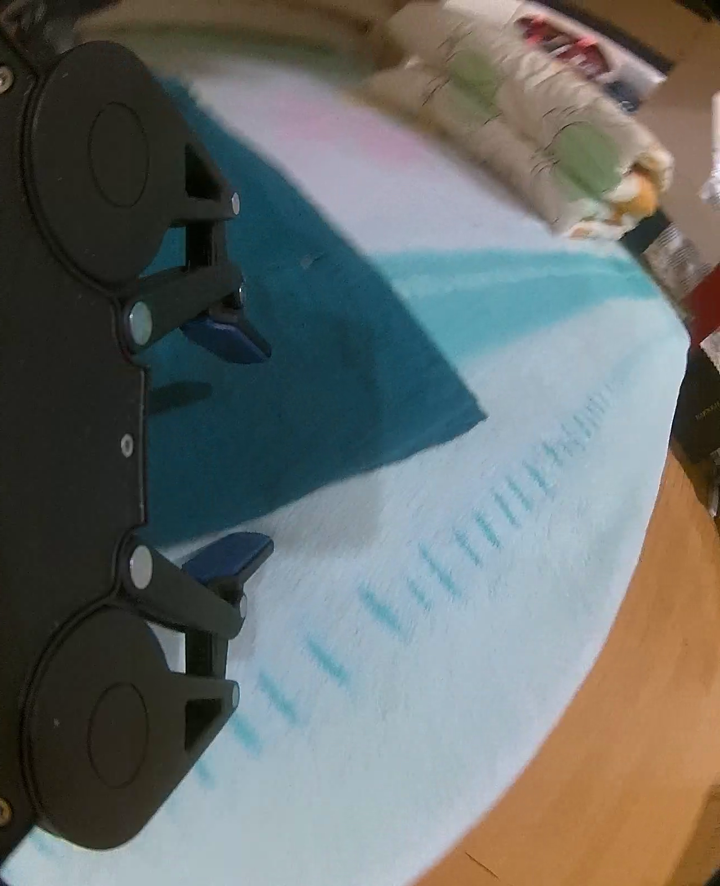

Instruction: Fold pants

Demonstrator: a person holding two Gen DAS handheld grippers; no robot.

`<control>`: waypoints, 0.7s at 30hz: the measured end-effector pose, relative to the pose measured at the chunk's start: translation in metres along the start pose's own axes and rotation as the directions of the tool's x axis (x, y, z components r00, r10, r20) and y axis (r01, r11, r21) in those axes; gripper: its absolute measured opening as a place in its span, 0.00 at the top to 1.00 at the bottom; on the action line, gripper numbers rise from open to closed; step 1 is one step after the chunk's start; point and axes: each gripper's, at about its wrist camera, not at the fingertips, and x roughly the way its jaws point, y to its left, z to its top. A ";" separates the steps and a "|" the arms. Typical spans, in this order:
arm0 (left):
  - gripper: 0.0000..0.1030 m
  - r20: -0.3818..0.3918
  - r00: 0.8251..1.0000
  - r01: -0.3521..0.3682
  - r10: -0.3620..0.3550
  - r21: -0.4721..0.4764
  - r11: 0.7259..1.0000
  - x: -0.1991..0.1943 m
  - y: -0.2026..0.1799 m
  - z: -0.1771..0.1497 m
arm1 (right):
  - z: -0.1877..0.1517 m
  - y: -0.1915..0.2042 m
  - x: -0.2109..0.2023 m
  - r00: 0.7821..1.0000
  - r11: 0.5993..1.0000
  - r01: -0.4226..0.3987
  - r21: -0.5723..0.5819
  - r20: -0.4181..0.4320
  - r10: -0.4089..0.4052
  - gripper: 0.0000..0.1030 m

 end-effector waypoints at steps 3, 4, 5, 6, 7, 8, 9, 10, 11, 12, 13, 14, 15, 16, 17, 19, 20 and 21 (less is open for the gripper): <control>0.82 0.013 1.000 -0.003 0.003 0.007 1.000 0.005 -0.006 0.013 | 0.003 -0.001 0.005 1.000 1.000 0.007 0.016 -0.020 -0.007 0.85; 0.82 0.021 1.000 -0.002 0.002 0.010 1.000 0.007 -0.007 0.019 | 0.004 -0.001 0.003 1.000 1.000 -0.001 0.031 -0.014 0.001 0.86; 0.82 0.029 1.000 -0.002 0.001 0.013 1.000 0.009 -0.009 0.025 | 0.004 0.001 -0.002 1.000 0.999 -0.012 0.044 -0.004 0.012 0.86; 0.82 0.034 0.999 -0.005 0.004 0.011 1.000 0.012 -0.010 0.032 | 0.004 0.004 -0.007 1.000 0.998 -0.027 0.049 0.009 0.027 0.86; 0.82 0.042 0.999 -0.011 0.011 0.003 1.000 0.015 -0.011 0.039 | 0.004 0.009 -0.011 0.999 0.999 -0.037 0.040 0.021 0.037 0.87; 0.82 0.053 0.998 -0.019 0.019 -0.010 1.000 0.019 -0.012 0.045 | 0.004 0.017 -0.018 0.999 0.999 -0.039 0.021 0.030 0.038 0.87; 0.82 0.063 0.998 -0.027 0.028 -0.023 0.999 0.022 -0.012 0.052 | 0.005 0.027 -0.024 0.999 1.000 -0.031 -0.003 0.036 0.031 0.87; 0.82 0.073 0.997 -0.038 0.040 -0.036 0.999 0.025 -0.011 0.058 | 0.004 0.037 -0.032 0.998 0.999 -0.030 -0.027 0.045 0.031 0.87; 0.82 0.079 0.996 -0.048 0.052 -0.043 0.998 0.029 -0.012 0.066 | 0.005 0.048 -0.039 0.998 0.998 -0.041 -0.047 0.054 0.043 0.87; 0.82 0.077 0.995 -0.054 0.058 -0.044 0.998 0.032 -0.012 0.072 | 0.006 0.059 -0.045 0.996 0.997 -0.054 -0.060 0.062 0.058 0.87; 0.82 0.070 0.996 -0.055 0.058 -0.046 0.997 0.034 -0.012 0.078 | 0.006 0.072 -0.050 0.995 0.995 -0.063 -0.072 0.067 0.068 0.87; 0.82 0.059 0.997 -0.048 0.051 -0.052 0.998 0.035 -0.010 0.085 | 0.007 0.086 -0.054 0.995 0.994 -0.069 -0.090 0.072 0.075 0.87; 0.82 0.049 0.998 -0.038 0.041 -0.065 0.997 0.034 -0.006 0.089 | 0.007 0.102 -0.058 0.993 0.991 -0.078 -0.112 0.077 0.087 0.87; 0.83 0.046 0.998 -0.034 0.038 -0.087 0.996 0.030 -0.001 0.092 | 0.006 0.119 -0.059 0.992 0.987 -0.089 -0.135 0.078 0.100 0.87; 0.83 0.055 0.998 -0.035 0.041 -0.108 0.994 0.023 0.009 0.091 | 0.004 0.138 -0.060 0.991 0.982 -0.099 -0.160 0.073 0.112 0.87; 0.82 0.081 0.995 -0.039 0.051 -0.137 0.990 0.004 0.032 0.086 | -0.001 0.172 -0.057 0.989 0.971 -0.124 -0.205 0.059 0.139 0.87; 0.82 0.086 0.995 -0.046 0.059 -0.146 0.988 -0.004 0.042 0.083 | -0.005 0.189 -0.055 0.986 0.964 -0.143 -0.226 0.049 0.158 0.87; 0.82 0.088 0.994 -0.057 0.071 -0.158 0.986 -0.012 0.054 0.078 | -0.010 0.207 -0.050 0.983 0.956 -0.166 -0.242 0.034 0.179 0.87</control>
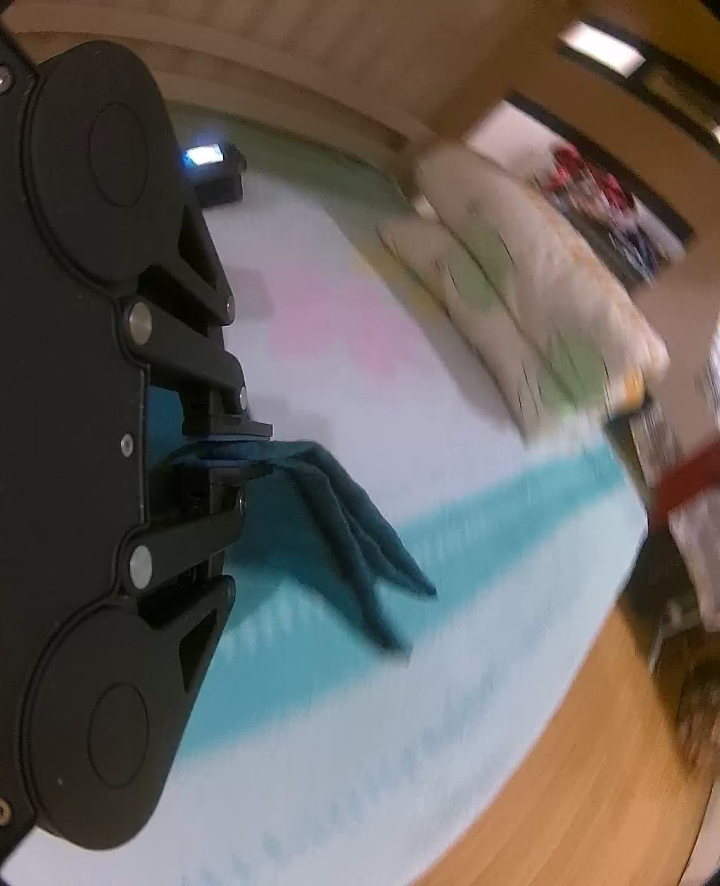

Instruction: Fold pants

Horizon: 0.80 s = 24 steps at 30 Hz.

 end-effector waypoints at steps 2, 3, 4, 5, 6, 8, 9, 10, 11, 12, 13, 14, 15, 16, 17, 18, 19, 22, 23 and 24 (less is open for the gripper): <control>0.82 0.008 1.000 -0.030 0.030 -0.039 0.999 -0.018 0.034 -0.009 | -0.005 0.036 0.020 0.998 0.998 -0.056 -0.026 -0.031 0.055 0.87; 0.82 0.011 0.999 -0.040 0.040 -0.061 0.997 -0.026 0.050 -0.014 | -0.009 0.051 0.030 0.996 0.996 -0.076 -0.040 -0.045 0.074 0.87; 0.82 0.014 0.999 -0.048 0.049 -0.085 0.995 -0.036 0.069 -0.021 | -0.014 0.066 0.041 0.994 0.993 -0.096 -0.062 -0.058 0.093 0.87; 0.82 0.014 0.998 -0.062 0.064 -0.113 0.992 -0.045 0.089 -0.030 | -0.023 0.084 0.053 0.991 0.989 -0.117 -0.087 -0.073 0.111 0.87; 0.82 0.015 0.997 -0.076 0.079 -0.136 0.988 -0.053 0.105 -0.038 | -0.031 0.100 0.066 0.987 0.985 -0.138 -0.104 -0.095 0.128 0.87; 0.82 0.012 0.992 -0.119 0.124 -0.186 0.975 -0.068 0.139 -0.059 | -0.051 0.127 0.099 0.973 0.975 -0.184 -0.121 -0.161 0.164 0.87; 0.82 0.009 0.989 -0.140 0.145 -0.209 0.968 -0.074 0.154 -0.070 | -0.063 0.139 0.117 0.967 0.970 -0.199 -0.138 -0.188 0.171 0.87; 0.82 0.004 0.986 -0.158 0.164 -0.230 0.960 -0.080 0.167 -0.080 | -0.077 0.152 0.135 0.964 0.965 -0.200 -0.168 -0.211 0.163 0.87; 0.82 -0.007 0.984 -0.175 0.179 -0.251 0.952 -0.084 0.180 -0.090 | -0.090 0.162 0.153 0.962 0.962 -0.193 -0.194 -0.230 0.146 0.87; 0.82 -0.021 0.982 -0.185 0.187 -0.270 0.945 -0.089 0.191 -0.098 | -0.107 0.171 0.174 0.957 0.957 -0.192 -0.220 -0.260 0.132 0.86; 0.82 -0.033 0.982 -0.189 0.188 -0.288 0.939 -0.091 0.200 -0.106 | -0.121 0.177 0.191 0.948 0.952 -0.198 -0.234 -0.293 0.125 0.85; 0.82 -0.039 0.982 -0.189 0.186 -0.309 0.932 -0.093 0.208 -0.113 | -0.136 0.181 0.209 0.936 0.947 -0.207 -0.245 -0.331 0.119 0.83; 0.82 -0.043 0.982 -0.188 0.184 -0.326 0.927 -0.095 0.214 -0.119 | -0.147 0.183 0.219 0.930 0.945 -0.213 -0.249 -0.347 0.118 0.81; 0.82 -0.046 0.982 -0.186 0.182 -0.337 0.923 -0.098 0.219 -0.122 | -0.157 0.184 0.225 0.926 0.942 -0.222 -0.253 -0.357 0.122 0.80; 0.82 -0.047 0.983 -0.183 0.177 -0.345 0.921 -0.100 0.220 -0.126 | -0.162 0.183 0.227 0.922 0.940 -0.230 -0.252 -0.366 0.127 0.80; 0.82 -0.044 0.984 -0.175 0.171 -0.349 0.921 -0.102 0.222 -0.128 | -0.161 0.182 0.228 0.918 0.940 -0.239 -0.244 -0.371 0.137 0.79; 0.82 -0.038 0.985 -0.168 0.165 -0.348 0.922 -0.104 0.223 -0.129 | -0.159 0.179 0.225 0.919 0.941 -0.248 -0.230 -0.364 0.153 0.70; 0.82 -0.014 0.987 -0.154 0.158 -0.332 0.931 -0.110 0.217 -0.127 | -0.143 0.162 0.202 0.946 0.951 -0.230 -0.206 -0.275 0.169 0.44; 0.82 -0.005 0.989 -0.140 0.146 -0.320 0.937 -0.113 0.215 -0.129 | -0.136 0.151 0.193 0.963 0.962 -0.186 -0.201 -0.232 0.138 0.44; 0.82 0.000 0.992 -0.124 0.130 -0.309 0.943 -0.108 0.211 -0.126 | -0.129 0.145 0.191 0.973 0.970 -0.145 -0.193 -0.203 0.105 0.44</control>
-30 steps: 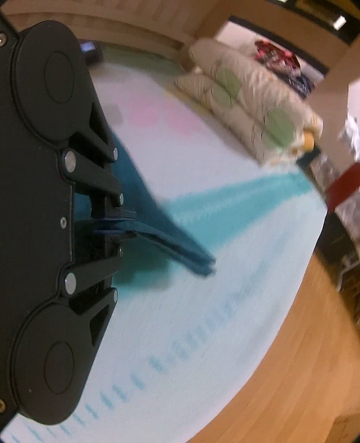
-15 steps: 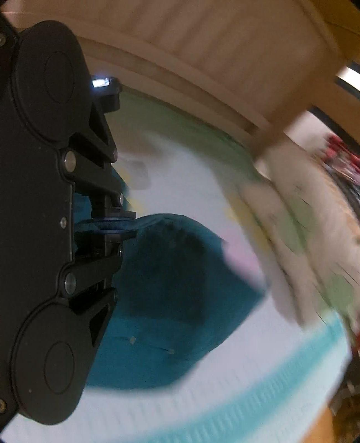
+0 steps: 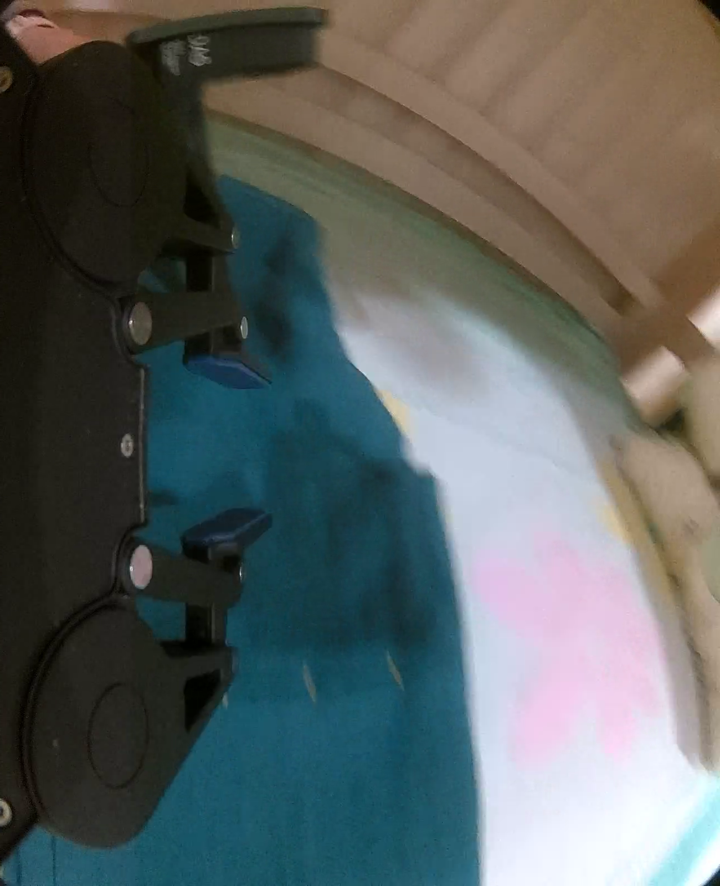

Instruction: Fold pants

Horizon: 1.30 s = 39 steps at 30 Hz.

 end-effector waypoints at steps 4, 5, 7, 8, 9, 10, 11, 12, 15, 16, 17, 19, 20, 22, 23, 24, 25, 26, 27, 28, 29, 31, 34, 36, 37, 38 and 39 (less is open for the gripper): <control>0.82 -0.025 0.998 0.053 -0.052 0.058 0.997 0.009 -0.024 -0.006 | 0.004 -0.052 -0.025 0.980 0.977 0.191 0.097 0.043 -0.196 0.44; 0.82 -0.038 0.997 0.064 -0.061 0.075 0.995 0.012 -0.031 -0.010 | 0.002 -0.062 -0.030 0.966 0.963 0.246 0.105 0.052 -0.253 0.44; 0.82 -0.068 0.995 0.080 -0.074 0.105 0.991 0.019 -0.044 -0.019 | -0.002 -0.081 -0.039 0.936 0.934 0.339 0.112 0.061 -0.347 0.44; 0.82 -0.086 0.994 0.083 -0.074 0.116 0.990 0.022 -0.048 -0.026 | -0.002 -0.089 -0.040 0.923 0.921 0.372 0.117 0.058 -0.380 0.44; 0.82 -0.107 0.992 0.081 -0.067 0.126 0.989 0.029 -0.051 -0.029 | -0.003 -0.094 -0.039 0.914 0.911 0.394 0.125 0.048 -0.402 0.44; 0.82 -0.119 0.992 0.068 -0.051 0.136 0.988 0.034 -0.054 -0.034 | -0.005 -0.101 -0.039 0.909 0.904 0.406 0.135 0.039 -0.415 0.44; 0.82 -0.097 0.994 0.055 -0.040 0.154 0.987 0.035 -0.056 -0.039 | -0.005 -0.106 -0.039 0.908 0.901 0.409 0.148 0.029 -0.417 0.44; 0.82 -0.081 0.996 0.048 -0.034 0.168 0.985 0.034 -0.057 -0.042 | -0.008 -0.111 -0.036 0.910 0.900 0.406 0.161 0.016 -0.413 0.44; 0.82 -0.087 0.996 0.041 -0.026 0.181 0.983 0.030 -0.058 -0.046 | -0.013 -0.120 -0.032 0.928 0.908 0.369 0.199 -0.029 -0.371 0.44; 0.82 -0.092 0.995 0.046 -0.030 0.172 0.984 0.030 -0.057 -0.047 | -0.017 -0.123 -0.026 0.938 0.914 0.346 0.213 -0.046 -0.345 0.44; 0.82 -0.096 0.995 0.052 -0.037 0.160 0.986 0.029 -0.054 -0.047 | -0.020 -0.126 -0.024 0.948 0.919 0.319 0.231 -0.064 -0.313 0.44; 0.82 -0.100 0.994 0.062 -0.049 0.136 0.989 0.029 -0.050 -0.048 | -0.026 -0.123 -0.025 0.956 0.928 0.292 0.231 -0.082 -0.281 0.57; 0.82 -0.100 0.994 0.066 -0.053 0.127 0.990 0.029 -0.049 -0.047 | -0.026 -0.118 -0.023 0.947 0.930 0.319 0.183 -0.093 -0.307 0.78; 0.82 -0.098 0.993 0.076 -0.066 0.107 0.991 0.025 -0.045 -0.048 | -0.023 -0.110 -0.020 0.936 0.930 0.348 0.115 -0.096 -0.339 0.89; 0.82 -0.094 0.993 0.080 -0.071 0.091 0.993 0.024 -0.043 -0.046 | -0.023 -0.110 -0.020 0.934 0.928 0.354 0.117 -0.098 -0.344 0.89; 0.82 -0.083 0.994 0.079 -0.073 0.070 0.994 0.019 -0.038 -0.045 | -0.025 -0.108 -0.020 0.934 0.926 0.355 0.130 -0.098 -0.344 0.88; 0.82 -0.066 0.995 0.075 -0.072 0.046 0.996 0.014 -0.033 -0.045 | -0.025 -0.109 -0.020 0.933 0.924 0.358 0.136 -0.097 -0.347 0.83; 0.82 -0.038 0.997 0.073 -0.072 0.024 0.997 0.007 -0.025 -0.043 | -0.025 -0.109 -0.020 0.930 0.921 0.365 0.134 -0.092 -0.355 0.78; 0.82 -0.007 0.996 0.084 -0.084 0.011 0.996 0.000 -0.017 -0.042 | -0.025 -0.107 -0.018 0.927 0.918 0.373 0.134 -0.088 -0.364 0.72; 0.82 0.018 0.994 0.107 -0.108 0.005 0.994 -0.007 -0.008 -0.039 | -0.026 -0.105 -0.018 0.928 0.919 0.371 0.135 -0.083 -0.363 0.71; 0.82 0.028 0.993 0.117 -0.116 -0.011 0.993 -0.012 0.003 -0.035 | -0.031 -0.106 -0.026 0.931 0.920 0.364 0.142 -0.078 -0.356 0.71; 0.78 0.048 0.994 0.099 -0.096 -0.045 0.994 -0.023 0.023 -0.028 | -0.032 -0.103 -0.028 0.933 0.920 0.361 0.154 -0.069 -0.354 0.70; 0.64 0.086 0.994 0.071 -0.064 -0.074 0.995 -0.040 0.055 -0.019 | -0.032 -0.101 -0.038 0.930 0.917 0.368 0.152 -0.052 -0.365 0.70; 0.57 0.111 0.993 0.044 -0.033 -0.100 0.994 -0.051 0.078 -0.013 | -0.031 -0.096 -0.042 0.928 0.917 0.372 0.147 -0.037 -0.370 0.70; 0.53 0.126 0.992 0.025 -0.010 -0.119 0.993 -0.056 0.093 -0.010 | -0.030 -0.093 -0.043 0.928 0.917 0.373 0.143 -0.030 -0.373 0.70; 0.52 0.137 0.991 0.013 0.005 -0.133 0.991 -0.061 0.104 -0.008 | -0.029 -0.089 -0.043 0.927 0.917 0.375 0.137 -0.023 -0.375 0.70; 0.49 0.144 0.989 0.001 0.020 -0.150 0.989 -0.065 0.117 -0.006 | -0.029 -0.086 -0.050 0.926 0.918 0.375 0.130 -0.016 -0.376 0.70</control>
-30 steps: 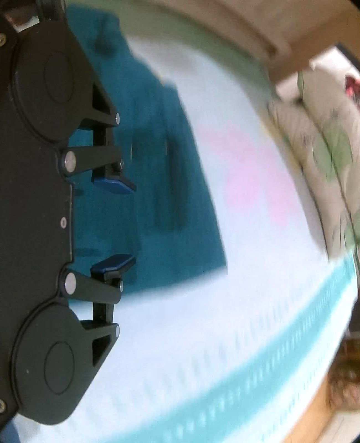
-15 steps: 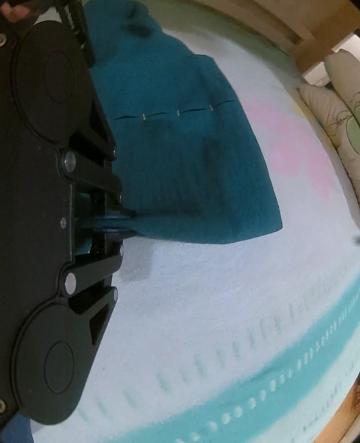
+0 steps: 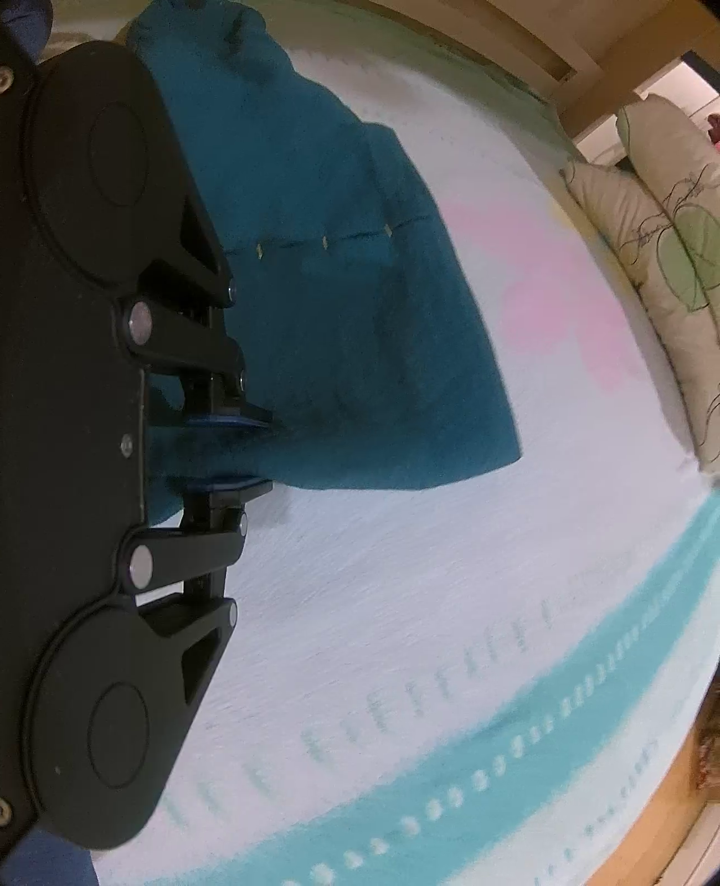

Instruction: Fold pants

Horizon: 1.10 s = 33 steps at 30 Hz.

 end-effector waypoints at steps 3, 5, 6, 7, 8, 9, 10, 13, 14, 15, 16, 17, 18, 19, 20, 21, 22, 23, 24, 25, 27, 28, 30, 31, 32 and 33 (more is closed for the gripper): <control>0.33 -0.003 1.000 -0.016 0.015 -0.046 0.999 -0.002 0.037 0.010 | 0.002 0.012 -0.003 1.000 1.000 -0.002 -0.023 0.012 0.002 0.70; 0.33 -0.012 1.000 -0.010 0.010 -0.074 0.997 0.000 0.056 0.011 | 0.004 0.020 -0.005 1.000 0.999 -0.007 -0.033 0.017 0.007 0.70; 0.33 -0.021 1.000 -0.006 0.004 -0.095 0.995 0.003 0.065 0.010 | 0.005 0.024 -0.005 1.000 0.999 -0.009 -0.035 0.018 0.010 0.70; 0.32 -0.032 0.999 0.004 -0.008 -0.118 0.993 0.006 0.072 0.008 | 0.006 0.029 -0.005 1.000 0.999 -0.013 -0.039 0.019 0.014 0.70; 0.32 -0.048 0.999 0.018 -0.026 -0.154 0.988 0.010 0.080 0.005 | 0.007 0.034 -0.005 1.000 0.999 -0.017 -0.044 0.019 0.018 0.70; 0.32 -0.061 0.997 0.026 -0.038 -0.187 0.982 0.014 0.087 0.002 | 0.008 0.038 -0.005 1.000 0.999 -0.021 -0.050 0.019 0.022 0.70; 0.31 -0.069 0.996 0.037 -0.053 -0.215 0.976 0.017 0.093 -0.001 | 0.009 0.042 -0.005 1.000 0.998 -0.024 -0.057 0.018 0.026 0.70; 0.27 -0.087 0.994 0.040 -0.062 -0.237 0.971 0.025 0.098 -0.010 | 0.010 0.055 -0.002 0.999 0.996 -0.030 -0.086 0.012 0.031 0.70; 0.26 -0.101 0.993 0.041 -0.066 -0.235 0.971 0.029 0.099 -0.013 | 0.010 0.060 -0.001 0.999 0.995 -0.030 -0.097 0.009 0.031 0.70; 0.26 -0.120 0.990 0.047 -0.077 -0.239 0.970 0.033 0.100 -0.014 | 0.010 0.064 0.000 0.999 0.994 -0.030 -0.106 0.007 0.031 0.70; 0.26 -0.138 0.986 0.053 -0.090 -0.251 0.966 0.038 0.102 -0.015 | 0.010 0.067 0.001 1.000 0.993 -0.031 -0.114 0.003 0.031 0.70; 0.24 -0.138 0.985 0.061 -0.101 -0.267 0.962 0.040 0.104 -0.015 | 0.010 0.070 0.003 0.999 0.992 -0.032 -0.119 0.000 0.032 0.70; 0.21 -0.128 0.985 0.076 -0.117 -0.288 0.955 0.042 0.107 -0.014 | 0.011 0.073 0.004 0.999 0.992 -0.033 -0.122 -0.001 0.033 0.70; 0.19 -0.113 0.985 0.093 -0.134 -0.311 0.946 0.042 0.110 -0.012 | 0.011 0.075 0.005 0.999 0.991 -0.034 -0.127 -0.004 0.034 0.70; 0.19 -0.099 0.985 0.103 -0.143 -0.333 0.937 0.044 0.113 -0.010 | 0.010 0.077 0.007 0.999 0.991 -0.035 -0.131 -0.007 0.034 0.70; 0.19 -0.090 0.985 0.107 -0.147 -0.348 0.931 0.046 0.115 -0.008 | 0.010 0.079 0.008 0.999 0.990 -0.034 -0.135 -0.011 0.033 0.70; 0.17 -0.084 0.985 0.108 -0.148 -0.362 0.926 0.051 0.116 -0.006 | 0.009 0.082 0.010 0.999 0.990 -0.034 -0.139 -0.014 0.033 0.70; 0.16 -0.079 0.985 0.113 -0.154 -0.374 0.920 0.055 0.117 -0.004 | 0.008 0.084 0.012 0.999 0.989 -0.035 -0.142 -0.017 0.033 0.70; 0.12 -0.072 0.984 0.121 -0.160 -0.382 0.916 0.059 0.116 -0.002 | 0.008 0.086 0.012 0.999 0.989 -0.036 -0.143 -0.019 0.033 0.70; 0.10 -0.062 0.985 0.126 -0.162 -0.390 0.912 0.062 0.115 0.000 | 0.007 0.087 0.013 0.999 0.989 -0.039 -0.144 -0.022 0.036 0.70; 0.10 -0.046 0.987 0.123 -0.153 -0.393 0.911 0.068 0.110 0.005 | 0.006 0.088 0.014 0.999 0.988 -0.046 -0.148 -0.026 0.043 0.70; 0.10 -0.049 0.989 0.111 -0.142 -0.392 0.913 0.070 0.107 0.007 | 0.005 0.089 0.014 0.999 0.987 -0.049 -0.151 -0.027 0.046 0.70; 0.11 -0.058 0.993 0.074 -0.106 -0.398 0.915 0.073 0.101 0.013 | 0.004 0.088 0.014 0.998 0.986 -0.053 -0.155 -0.029 0.050 0.70; 0.17 -0.053 0.995 0.054 -0.083 -0.416 0.908 0.071 0.100 0.012 | 0.004 0.087 0.013 0.998 0.987 -0.057 -0.153 -0.030 0.053 0.70; 0.24 -0.045 0.998 0.023 -0.048 -0.442 0.897 0.069 0.099 0.010 | 0.003 0.087 0.013 0.998 0.987 -0.063 -0.151 -0.031 0.059 0.70; 0.43 -0.045 0.999 -0.009 -0.014 -0.459 0.888 0.066 0.098 0.010 | 0.002 0.085 0.012 0.997 0.986 -0.070 -0.149 -0.032 0.066 0.70</control>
